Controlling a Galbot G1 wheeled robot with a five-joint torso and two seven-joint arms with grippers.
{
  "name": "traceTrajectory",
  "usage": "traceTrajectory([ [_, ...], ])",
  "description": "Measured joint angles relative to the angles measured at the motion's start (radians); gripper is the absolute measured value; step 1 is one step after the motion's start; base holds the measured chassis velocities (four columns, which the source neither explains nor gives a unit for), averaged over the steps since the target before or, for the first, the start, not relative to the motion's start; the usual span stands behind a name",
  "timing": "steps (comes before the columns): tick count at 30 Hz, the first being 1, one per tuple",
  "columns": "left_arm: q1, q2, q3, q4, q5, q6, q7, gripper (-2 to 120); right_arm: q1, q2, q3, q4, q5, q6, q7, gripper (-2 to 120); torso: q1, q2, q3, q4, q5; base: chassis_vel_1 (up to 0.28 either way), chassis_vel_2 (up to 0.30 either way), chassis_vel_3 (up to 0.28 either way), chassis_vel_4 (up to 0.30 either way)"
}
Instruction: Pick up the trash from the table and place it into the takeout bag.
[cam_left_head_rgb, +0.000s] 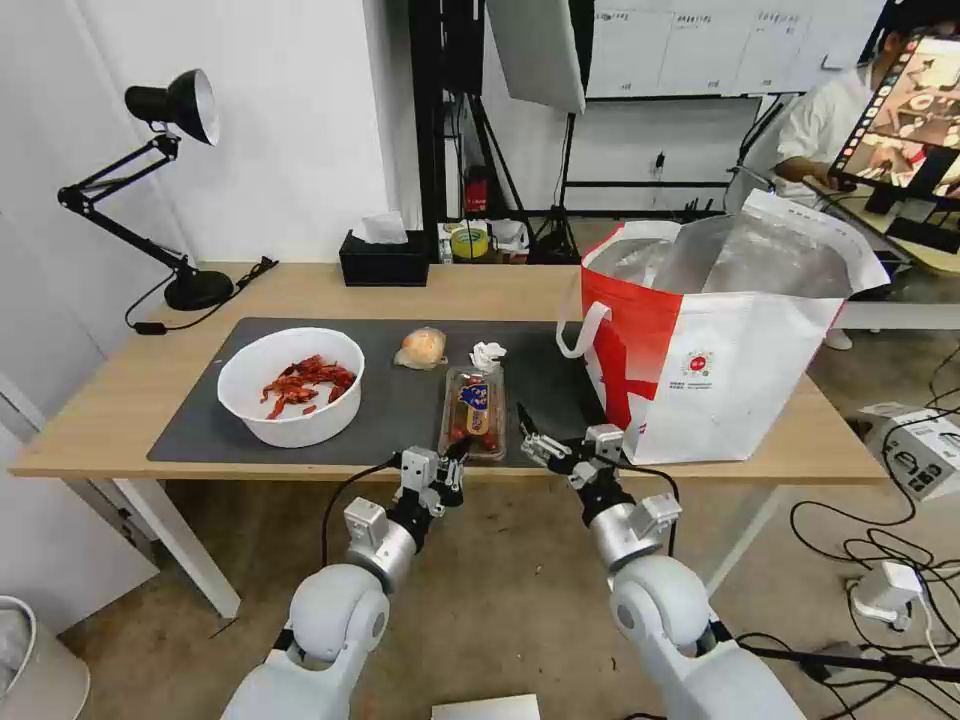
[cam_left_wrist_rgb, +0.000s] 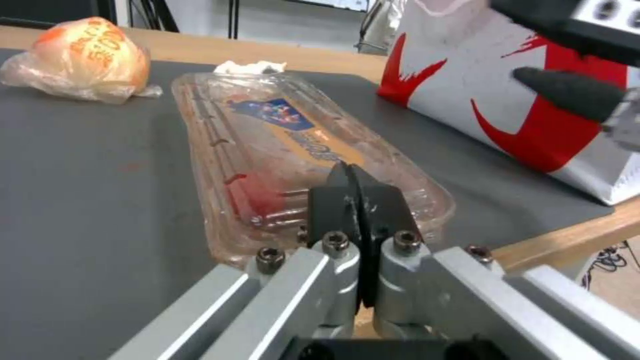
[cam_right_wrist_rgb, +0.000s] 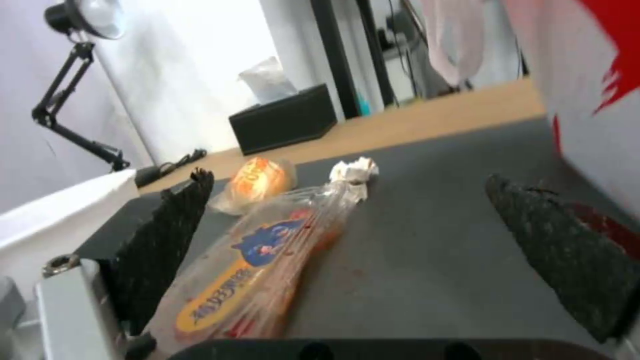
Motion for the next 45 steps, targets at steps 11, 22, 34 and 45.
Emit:
traceTrajectory([
  [11, 0.001, 0.000, 0.003, -0.002, 0.003, -0.001, 0.000, 0, 0.100, 0.004, -0.033, -0.044, 0.153, -0.099, 0.043, 100, 0.000, 0.000, 0.000, 0.0000, 0.0000, 0.000, 0.000, 0.000, 0.000],
  [22, -0.001, 0.004, 0.000, 0.004, 0.004, -0.002, 0.001, 0, 0.149, 0.033, -0.074, -0.111, 0.209, -0.139, 0.070, 100, 0.000, 0.000, 0.000, 0.0001, 0.0001, 0.000, 0.000, 0.000, 0.000],
  [34, -0.004, 0.000, 0.003, 0.013, 0.006, -0.004, 0.001, 0, 0.192, 0.045, -0.091, -0.130, 0.268, -0.185, 0.085, 99, 0.000, 0.000, 0.000, 0.0000, 0.0001, 0.000, 0.000, 0.000, 0.000],
  [45, -0.004, 0.001, 0.001, 0.015, 0.007, -0.006, 0.001, 0, 0.229, 0.068, -0.108, -0.170, 0.326, -0.215, 0.092, 99, 0.000, 0.000, 0.000, 0.0000, 0.0001, 0.000, 0.000, 0.000, 0.000],
])
